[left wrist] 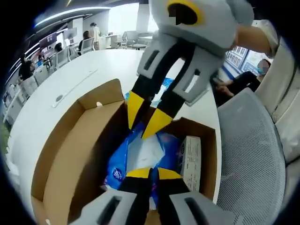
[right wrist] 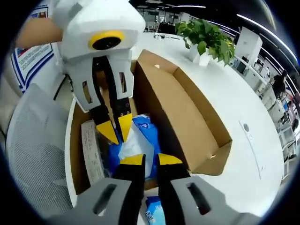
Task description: Operate the shoe box by opening the lid, removing the specified soft item, and placing it in the target area until the item is outside and the box remains undamaged.
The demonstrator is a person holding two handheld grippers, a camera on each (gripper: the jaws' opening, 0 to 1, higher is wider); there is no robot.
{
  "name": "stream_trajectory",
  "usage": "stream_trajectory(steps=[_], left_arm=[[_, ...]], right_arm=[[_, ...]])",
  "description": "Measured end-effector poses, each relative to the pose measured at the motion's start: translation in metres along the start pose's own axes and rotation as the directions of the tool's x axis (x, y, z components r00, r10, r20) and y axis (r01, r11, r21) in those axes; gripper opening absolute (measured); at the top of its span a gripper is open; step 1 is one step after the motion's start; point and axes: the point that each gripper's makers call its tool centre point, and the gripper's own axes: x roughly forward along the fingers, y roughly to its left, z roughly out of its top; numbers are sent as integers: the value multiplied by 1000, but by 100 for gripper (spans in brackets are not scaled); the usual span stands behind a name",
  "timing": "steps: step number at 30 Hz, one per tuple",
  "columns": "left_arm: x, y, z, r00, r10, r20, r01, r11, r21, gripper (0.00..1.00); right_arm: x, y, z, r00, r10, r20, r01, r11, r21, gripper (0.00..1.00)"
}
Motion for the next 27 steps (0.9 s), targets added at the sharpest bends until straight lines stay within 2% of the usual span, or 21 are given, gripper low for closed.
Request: stream_trajectory(steps=[5,9,17,22,26,27], left_arm=[[-2,2,-1,1000,2,9,-1,999,-41,0],[-4,0,-1,1000,0,15,1,997,-71,0],[-15,-3,0,1000,10,21,-8,997,-79,0],[-19,-8,-2,1000,3,18,-2,998,-66,0],[-17,-12,-5,1000,8,20,-7,1000,-13,0],[-16,-12,-5,1000,16,19,-17,1000,21,3]], right_arm=[[10,-6,-5,999,-26,-28,26,1000,12,0],[9,-6,-4,999,-24,-22,25,999,37,0],[5,0,-2,1000,-26,-10,26,999,23,0],[3,1,-1,1000,-26,-6,26,1000,13,0],[2,3,-2,1000,-23,-5,23,1000,13,0],[2,3,-3,1000,-21,-6,21,1000,10,0]])
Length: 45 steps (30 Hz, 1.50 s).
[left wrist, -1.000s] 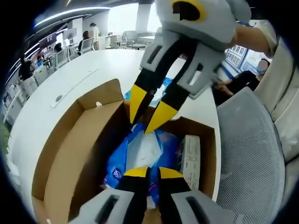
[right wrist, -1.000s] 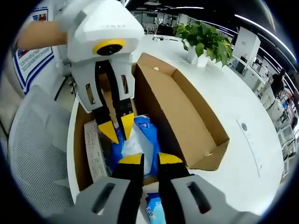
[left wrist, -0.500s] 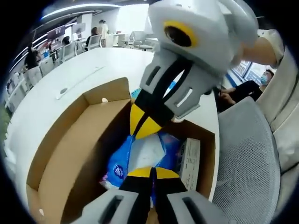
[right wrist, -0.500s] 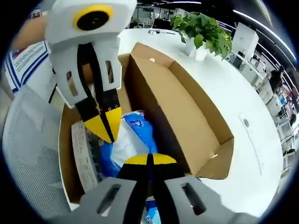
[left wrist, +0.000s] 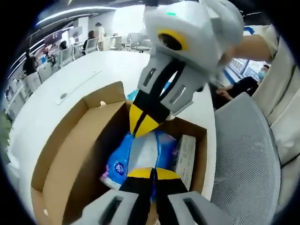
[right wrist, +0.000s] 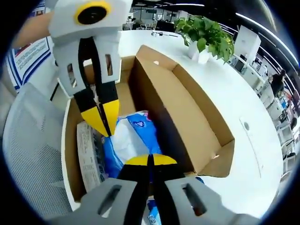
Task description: Operate the shoe box by opening the lid, removing the specified soft item, and placing it in the target area until the item is outside and the box remains undamaged.
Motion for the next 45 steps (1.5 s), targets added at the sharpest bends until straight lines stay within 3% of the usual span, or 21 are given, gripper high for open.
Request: stream_trajectory(steps=[3,9,15,23,34,45], left_arm=[[3,-3,-3,1000,-11,-23,11,1000,20,14],[9,-1,-5,999,-14,-37,15,999,35,14],[12,0,-11,997,-18,-77,23,998,64,1],[0,-2,-10,997,-6,-71,9,999,43,0],[-30,-3,7,997,43,-59,-39,997,66,0],[-61,-13,41,997,66,-40,-62,993,97,0]], right_arm=[[0,1,-1,1000,1,-3,-1,1000,-3,0],[2,1,-1,1000,1,-2,-1,1000,-4,0],[0,-2,1,1000,-11,12,11,1000,-2,0],[-10,-3,15,998,-22,66,22,1000,2,0],[-37,-1,41,990,-19,142,24,999,-37,0],[-82,-1,64,973,-26,230,48,995,-91,0]])
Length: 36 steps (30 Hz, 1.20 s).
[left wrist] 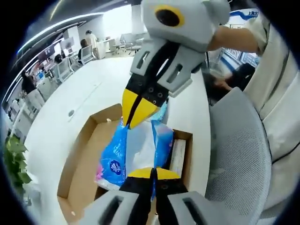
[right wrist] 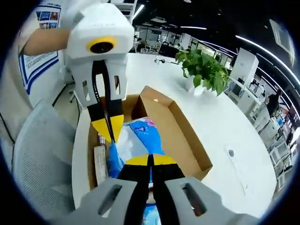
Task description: Operate the shoe box by opening the lid, removing the specified soft item, and placing it in the target area until the item is outside and the box remains undamaged.
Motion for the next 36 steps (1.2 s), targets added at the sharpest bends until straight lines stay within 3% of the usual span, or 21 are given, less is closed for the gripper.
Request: stream_trajectory(steps=[7,14,36], left_arm=[[-10,-7,27,1000,9,20,-9,1000,5,0],[-4,-16,54,999,-3,37,2,1000,29,0],[55,-43,144,988,-119,102,107,988,110,0]], right_arm=[[-30,-6,5,999,-19,26,19,1000,-17,0],[-57,-8,-3,999,-39,17,40,997,-63,0],[-135,-33,-73,993,-70,-93,58,991,-121,0]])
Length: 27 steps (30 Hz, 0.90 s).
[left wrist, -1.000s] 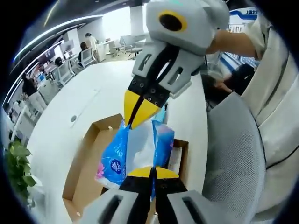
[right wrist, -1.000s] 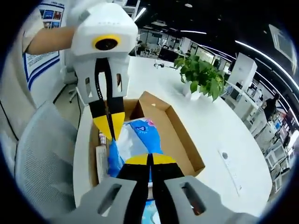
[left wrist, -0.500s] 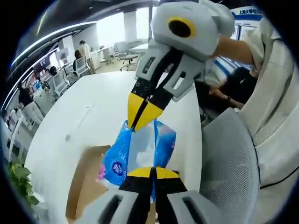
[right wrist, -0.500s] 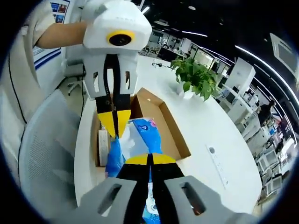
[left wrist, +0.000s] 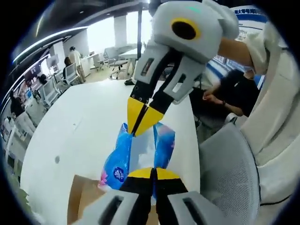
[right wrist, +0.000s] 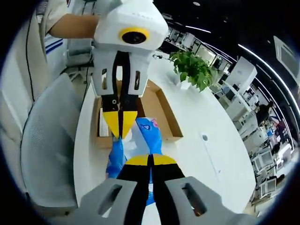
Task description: Operate the shoe box by opening the lid, removing the specified soft item, and placing it in the target area until the item is outside and the box remains undamaged.
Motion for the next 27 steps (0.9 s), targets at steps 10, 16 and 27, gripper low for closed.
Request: stream_trajectory(steps=[10,16,27], left_arm=[[35,2,30,999,-43,26,43,999,-2,0],[55,4,47,997,-73,31,73,997,3,0],[93,13,73,991,-129,22,128,992,18,0]], right_arm=[[-21,-17,-42,999,6,-33,-6,1000,-8,0],[-31,-32,-64,999,8,-34,-8,1000,3,0],[-44,-53,-100,998,49,-27,-48,999,18,0]])
